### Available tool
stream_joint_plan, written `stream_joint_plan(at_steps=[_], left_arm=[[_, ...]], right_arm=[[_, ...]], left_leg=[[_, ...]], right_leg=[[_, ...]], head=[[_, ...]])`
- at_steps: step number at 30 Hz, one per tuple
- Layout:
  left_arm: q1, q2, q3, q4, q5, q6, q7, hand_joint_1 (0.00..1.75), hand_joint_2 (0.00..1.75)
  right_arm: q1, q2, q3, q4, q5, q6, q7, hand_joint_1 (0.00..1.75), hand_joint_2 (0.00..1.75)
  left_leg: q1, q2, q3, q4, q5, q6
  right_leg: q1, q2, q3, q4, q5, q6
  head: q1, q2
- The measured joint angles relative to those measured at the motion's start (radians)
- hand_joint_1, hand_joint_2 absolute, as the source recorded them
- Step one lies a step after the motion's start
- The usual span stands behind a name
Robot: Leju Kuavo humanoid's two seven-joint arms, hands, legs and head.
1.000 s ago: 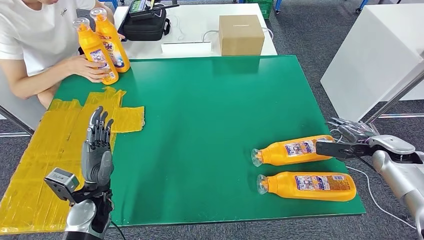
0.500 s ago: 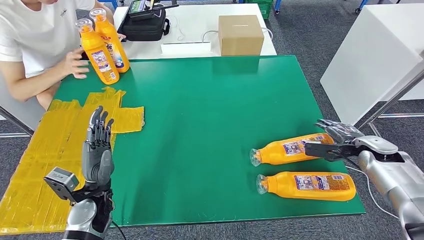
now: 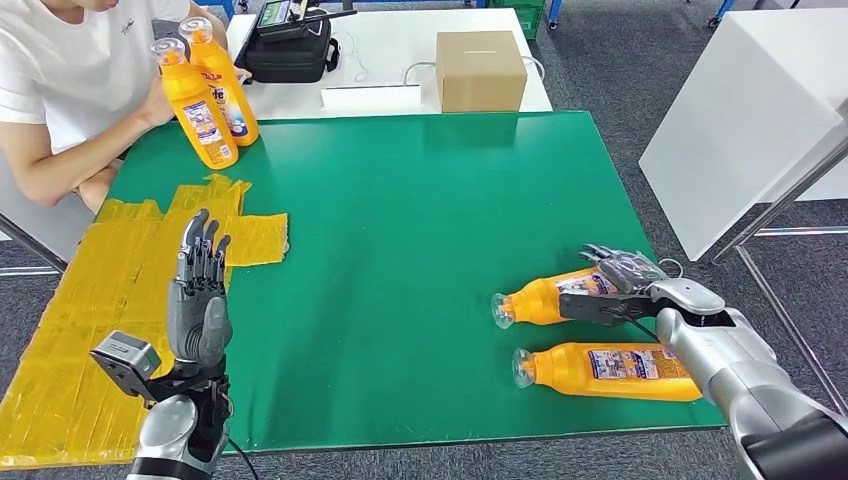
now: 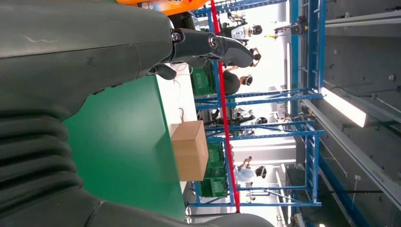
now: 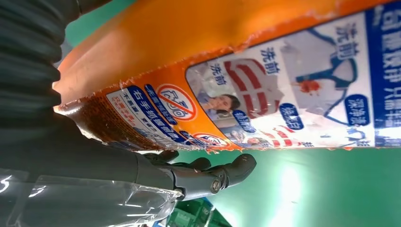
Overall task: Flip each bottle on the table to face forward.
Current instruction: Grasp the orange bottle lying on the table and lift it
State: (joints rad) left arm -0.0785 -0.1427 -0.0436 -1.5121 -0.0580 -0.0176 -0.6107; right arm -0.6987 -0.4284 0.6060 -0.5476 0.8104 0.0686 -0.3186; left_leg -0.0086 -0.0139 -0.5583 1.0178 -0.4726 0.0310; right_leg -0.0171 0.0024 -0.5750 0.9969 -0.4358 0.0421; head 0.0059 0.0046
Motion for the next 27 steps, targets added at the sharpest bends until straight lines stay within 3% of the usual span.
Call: stream_joint_plan(at_steps=[4, 10, 19, 23, 27], left_arm=[[-0.006, 0.000, 0.000, 0.006, 0.002, 0.001, 0.000, 0.00, 1.75], [-0.013, 0.000, 0.000, 0.011, 0.005, 0.002, 0.001, 0.00, 1.75], [-0.012, 0.000, 0.000, 0.012, 0.005, 0.003, 0.007, 0.00, 1.75], [-0.007, 0.000, -0.001, 0.006, -0.016, -0.001, 0.038, 0.00, 1.75], [-0.005, 0.003, -0.025, -0.002, -0.117, -0.017, 0.107, 0.00, 1.75]], right_arm=[[-0.006, 0.021, 0.004, 0.019, 0.004, 0.009, -0.010, 1.68, 1.75], [-0.013, 0.038, 0.010, 0.041, 0.008, 0.016, -0.017, 1.75, 1.75], [-0.008, 0.079, 0.005, 0.054, 0.014, -0.090, 0.021, 1.75, 1.75], [0.020, 0.116, -0.029, 0.048, 0.022, -0.243, 0.083, 1.75, 1.75], [0.084, 0.187, -0.147, -0.025, -0.025, -0.413, 0.097, 1.75, 1.75]], left_leg=[[0.000, 0.000, 0.002, 0.000, 0.000, 0.000], [0.000, 0.001, 0.005, 0.000, 0.000, 0.000], [0.000, 0.003, 0.005, 0.000, 0.000, 0.000], [0.000, 0.003, 0.005, 0.000, 0.000, 0.000], [0.001, 0.003, 0.003, 0.000, 0.000, 0.000]], right_leg=[[0.000, 0.000, 0.002, 0.000, 0.000, 0.000], [0.000, 0.001, 0.004, 0.000, 0.000, 0.000], [0.000, 0.003, 0.005, 0.000, 0.000, 0.000], [0.000, 0.003, 0.005, 0.000, 0.000, 0.000], [0.001, 0.003, 0.003, 0.000, 0.000, 0.000]], head=[[0.000, 0.000], [0.000, 0.000], [0.000, 0.000], [0.000, 0.000], [0.000, 0.000]])
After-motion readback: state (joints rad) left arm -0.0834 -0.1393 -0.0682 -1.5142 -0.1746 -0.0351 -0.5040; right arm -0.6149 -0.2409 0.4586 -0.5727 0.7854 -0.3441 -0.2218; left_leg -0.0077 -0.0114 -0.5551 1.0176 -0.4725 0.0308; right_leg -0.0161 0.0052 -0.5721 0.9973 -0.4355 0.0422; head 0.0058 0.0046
